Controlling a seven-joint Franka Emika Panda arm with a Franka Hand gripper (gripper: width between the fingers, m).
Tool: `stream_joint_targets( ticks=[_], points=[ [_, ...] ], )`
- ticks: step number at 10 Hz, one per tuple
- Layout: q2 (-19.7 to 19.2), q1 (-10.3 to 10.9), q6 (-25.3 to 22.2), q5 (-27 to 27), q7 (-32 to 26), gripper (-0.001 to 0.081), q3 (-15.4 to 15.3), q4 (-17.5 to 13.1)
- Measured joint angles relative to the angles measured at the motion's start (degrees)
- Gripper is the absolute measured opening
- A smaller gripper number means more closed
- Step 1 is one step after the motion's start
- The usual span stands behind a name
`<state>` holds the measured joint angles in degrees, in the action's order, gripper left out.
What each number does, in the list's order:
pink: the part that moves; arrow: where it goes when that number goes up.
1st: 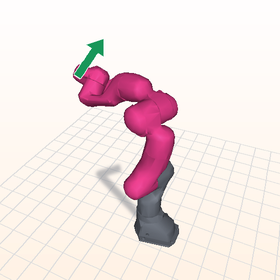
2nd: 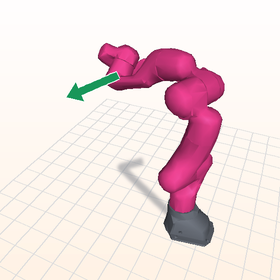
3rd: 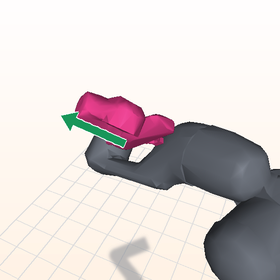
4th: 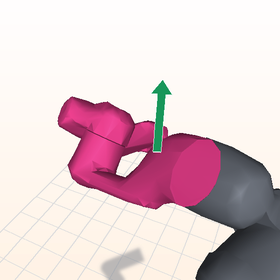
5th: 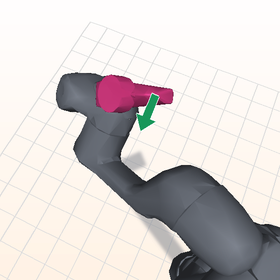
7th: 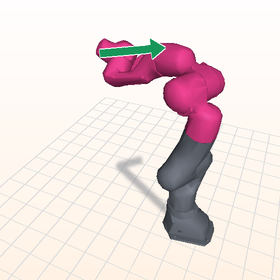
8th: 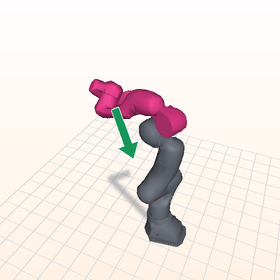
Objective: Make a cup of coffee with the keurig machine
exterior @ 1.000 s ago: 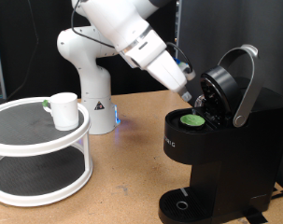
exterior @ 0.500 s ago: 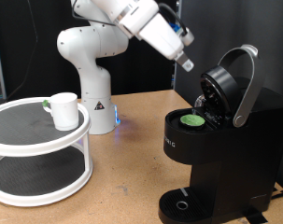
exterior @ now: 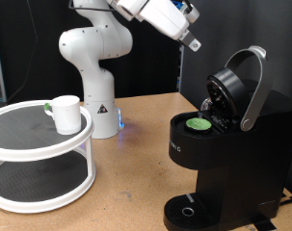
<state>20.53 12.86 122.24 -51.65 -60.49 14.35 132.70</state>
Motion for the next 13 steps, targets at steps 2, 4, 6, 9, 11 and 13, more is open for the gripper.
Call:
stream_joint_targets(
  ticks=[2, 4, 6, 9, 11, 13],
  points=[
    [-0.04, 0.40, 0.16, -1.48, -0.08, 0.0808, -0.17, 0.12],
    [-0.63, 1.37, 0.15, -3.44, 0.33, 0.0808, -1.14, -0.43],
    [-1.68, 2.17, 1.74, -3.90, 1.81, 0.0808, -3.30, -1.24],
    [-3.52, 3.27, 6.87, -4.34, 4.88, 0.0808, -7.63, -1.70],
    [-4.52, 4.36, 9.40, -6.38, 5.19, 0.0808, -9.70, -2.24],
    [-5.04, 5.00, 10.47, -7.71, 5.36, 0.0808, -11.17, -3.22]
  ],
)
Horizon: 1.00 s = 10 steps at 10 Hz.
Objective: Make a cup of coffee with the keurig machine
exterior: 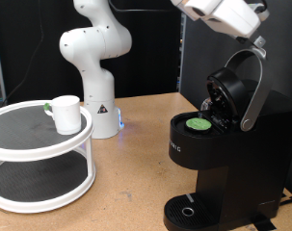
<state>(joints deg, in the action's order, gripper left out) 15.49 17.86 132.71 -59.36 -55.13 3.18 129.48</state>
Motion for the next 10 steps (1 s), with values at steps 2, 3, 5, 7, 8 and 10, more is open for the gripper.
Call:
stream_joint_targets(
  ticks=[2, 3, 5, 7, 8, 10],
  points=[
    [-0.59, 0.26, 0.97, -0.02, 1.13, 0.0528, -1.40, -0.88],
    [-0.86, 0.31, 1.44, -0.02, 1.74, 0.0528, -2.06, -1.25],
    [-1.49, 0.33, 2.67, 0.13, 2.89, 0.0383, -3.30, -1.66],
    [-2.45, 0.33, 3.43, 0.43, 3.24, 0.0052, -4.16, -1.80],
    [-2.87, 0.33, 3.46, 0.86, 3.36, 0.0052, -4.33, -1.81],
    [-3.59, 0.30, 3.36, 1.14, 3.38, 0.0016, -4.38, -1.82]
  ],
)
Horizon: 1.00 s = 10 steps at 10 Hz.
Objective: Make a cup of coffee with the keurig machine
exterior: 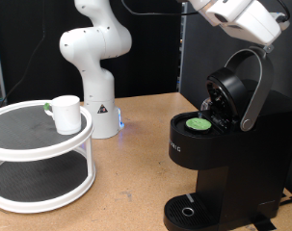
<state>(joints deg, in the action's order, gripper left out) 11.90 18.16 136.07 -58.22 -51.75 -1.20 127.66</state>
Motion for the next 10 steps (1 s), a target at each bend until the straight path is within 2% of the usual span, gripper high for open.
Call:
stream_joint_targets(
  ticks=[4, 10],
  points=[
    [0.70, -0.68, -1.41, 2.45, -0.13, 0.0007, 0.80, 0.10],
    [2.84, -4.62, -5.72, 12.75, -2.26, 0.0007, 4.07, 3.16]
  ],
)
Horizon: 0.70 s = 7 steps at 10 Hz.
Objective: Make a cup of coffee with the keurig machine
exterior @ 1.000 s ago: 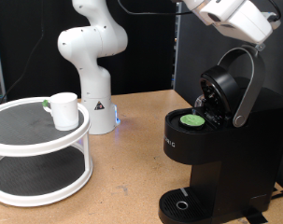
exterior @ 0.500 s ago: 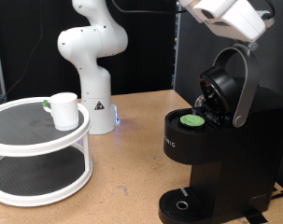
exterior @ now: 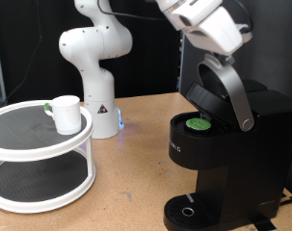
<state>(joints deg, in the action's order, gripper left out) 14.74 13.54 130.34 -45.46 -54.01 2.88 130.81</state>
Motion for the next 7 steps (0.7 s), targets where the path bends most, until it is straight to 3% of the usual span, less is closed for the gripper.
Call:
stream_joint_targets(
  ticks=[7],
  points=[
    [0.04, -1.81, -0.02, 2.25, -9.12, 0.0007, 2.32, 4.52]
  ],
)
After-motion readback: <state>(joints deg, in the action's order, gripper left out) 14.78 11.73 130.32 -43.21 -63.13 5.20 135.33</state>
